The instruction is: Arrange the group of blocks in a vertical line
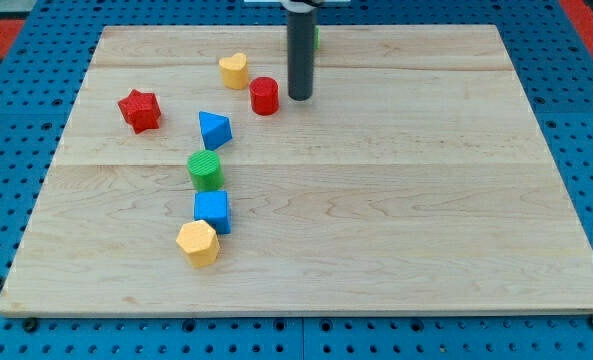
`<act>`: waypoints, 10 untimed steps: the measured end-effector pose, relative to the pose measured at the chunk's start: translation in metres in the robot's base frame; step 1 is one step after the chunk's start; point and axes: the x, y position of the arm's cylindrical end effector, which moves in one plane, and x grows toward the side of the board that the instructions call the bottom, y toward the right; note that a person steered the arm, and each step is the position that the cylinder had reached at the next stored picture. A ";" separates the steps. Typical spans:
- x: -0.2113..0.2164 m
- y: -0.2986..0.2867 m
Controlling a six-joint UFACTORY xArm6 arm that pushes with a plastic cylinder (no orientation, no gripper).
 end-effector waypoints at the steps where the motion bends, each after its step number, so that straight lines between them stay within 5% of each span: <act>1: 0.000 -0.031; 3: -0.001 -0.033; 5: -0.080 0.101; 7: -0.130 0.056; 9: -0.128 -0.004; 10: -0.128 0.045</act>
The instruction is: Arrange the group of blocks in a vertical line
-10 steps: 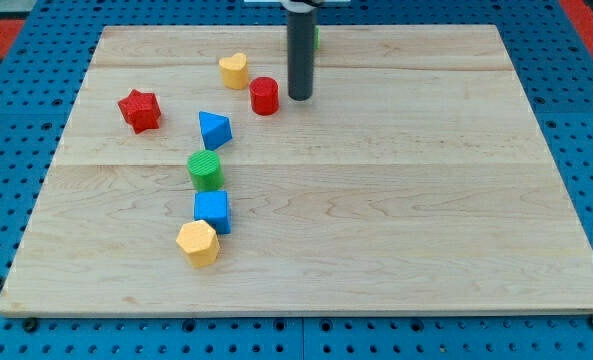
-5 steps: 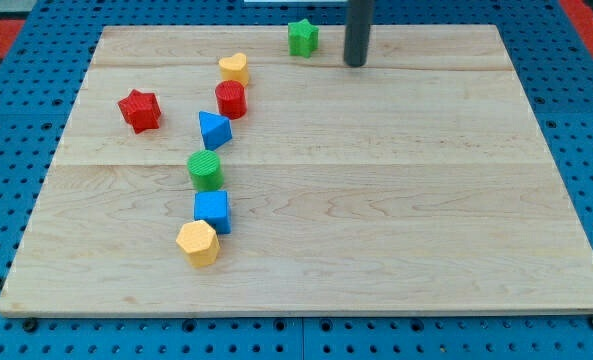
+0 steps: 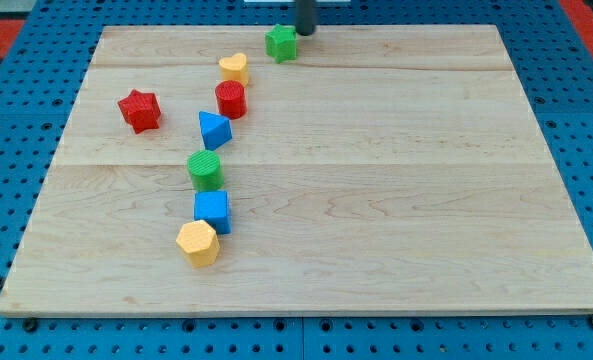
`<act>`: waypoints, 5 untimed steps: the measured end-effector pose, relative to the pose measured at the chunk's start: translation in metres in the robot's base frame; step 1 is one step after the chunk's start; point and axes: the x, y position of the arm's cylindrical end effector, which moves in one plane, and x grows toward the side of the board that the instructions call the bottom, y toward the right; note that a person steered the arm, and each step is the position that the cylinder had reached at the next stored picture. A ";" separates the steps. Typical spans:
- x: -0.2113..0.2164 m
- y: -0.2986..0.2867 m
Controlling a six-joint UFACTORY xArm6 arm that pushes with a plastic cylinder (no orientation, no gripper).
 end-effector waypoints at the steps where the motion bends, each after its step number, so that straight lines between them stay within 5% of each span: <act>1: 0.006 0.011; 3: 0.031 -0.046; 5: 0.011 -0.088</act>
